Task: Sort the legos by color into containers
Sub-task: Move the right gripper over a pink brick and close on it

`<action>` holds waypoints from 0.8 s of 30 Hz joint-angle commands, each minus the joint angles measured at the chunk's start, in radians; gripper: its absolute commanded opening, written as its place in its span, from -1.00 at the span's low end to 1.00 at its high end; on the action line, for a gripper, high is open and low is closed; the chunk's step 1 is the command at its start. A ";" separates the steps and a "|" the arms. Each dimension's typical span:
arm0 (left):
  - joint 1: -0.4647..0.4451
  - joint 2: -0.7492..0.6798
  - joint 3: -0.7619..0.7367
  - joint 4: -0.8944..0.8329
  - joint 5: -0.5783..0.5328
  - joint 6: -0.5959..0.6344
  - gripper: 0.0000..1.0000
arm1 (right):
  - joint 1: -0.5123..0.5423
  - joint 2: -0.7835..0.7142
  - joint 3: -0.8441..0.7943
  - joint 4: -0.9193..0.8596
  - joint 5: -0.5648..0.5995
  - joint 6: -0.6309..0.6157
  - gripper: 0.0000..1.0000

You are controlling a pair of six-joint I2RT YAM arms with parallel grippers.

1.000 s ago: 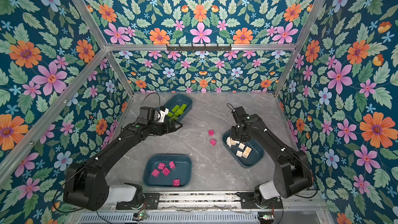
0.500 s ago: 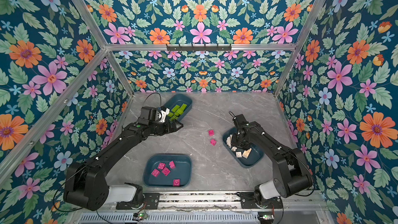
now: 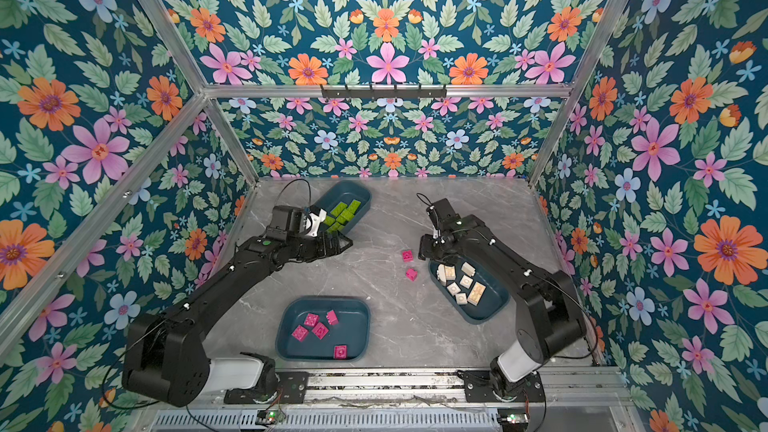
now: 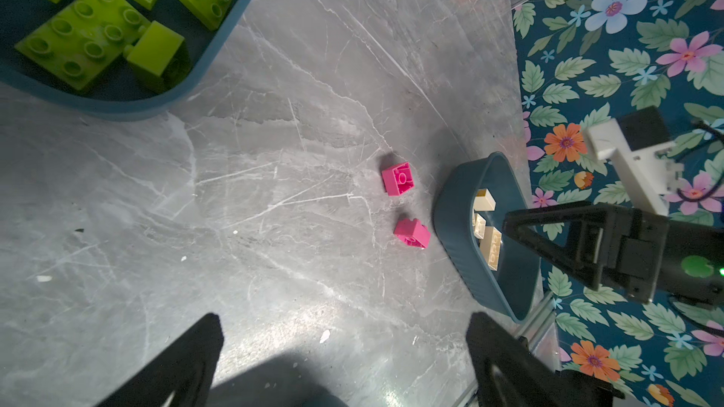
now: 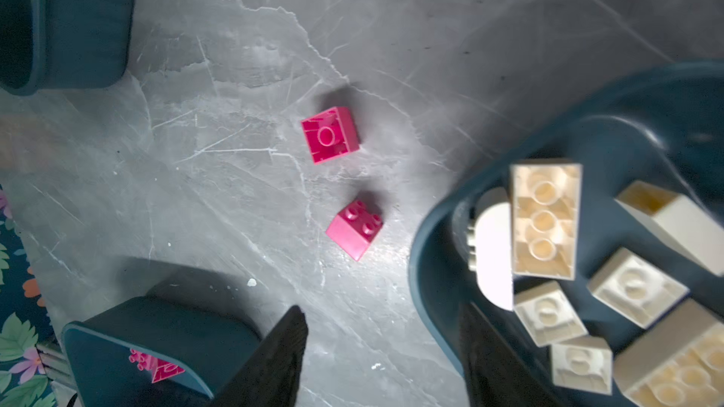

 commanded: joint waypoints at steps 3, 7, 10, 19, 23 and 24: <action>0.001 -0.015 0.007 -0.021 -0.020 0.029 1.00 | 0.062 0.166 0.130 -0.001 0.088 -0.081 0.31; 0.002 -0.025 0.001 -0.027 -0.028 0.033 1.00 | 0.090 0.283 0.202 0.005 0.113 -0.103 0.32; 0.002 -0.030 -0.005 -0.027 -0.029 0.032 1.00 | 0.101 0.350 0.242 0.013 0.129 -0.110 0.30; 0.007 -0.033 -0.008 -0.036 -0.027 0.037 1.00 | 0.108 0.493 0.323 0.004 0.171 -0.132 0.05; 0.008 -0.031 -0.005 -0.036 -0.018 0.037 1.00 | 0.108 0.518 0.341 -0.009 0.190 -0.140 -0.21; 0.008 -0.033 -0.005 -0.036 -0.015 0.037 1.00 | 0.107 0.515 0.344 -0.012 0.190 -0.141 -0.30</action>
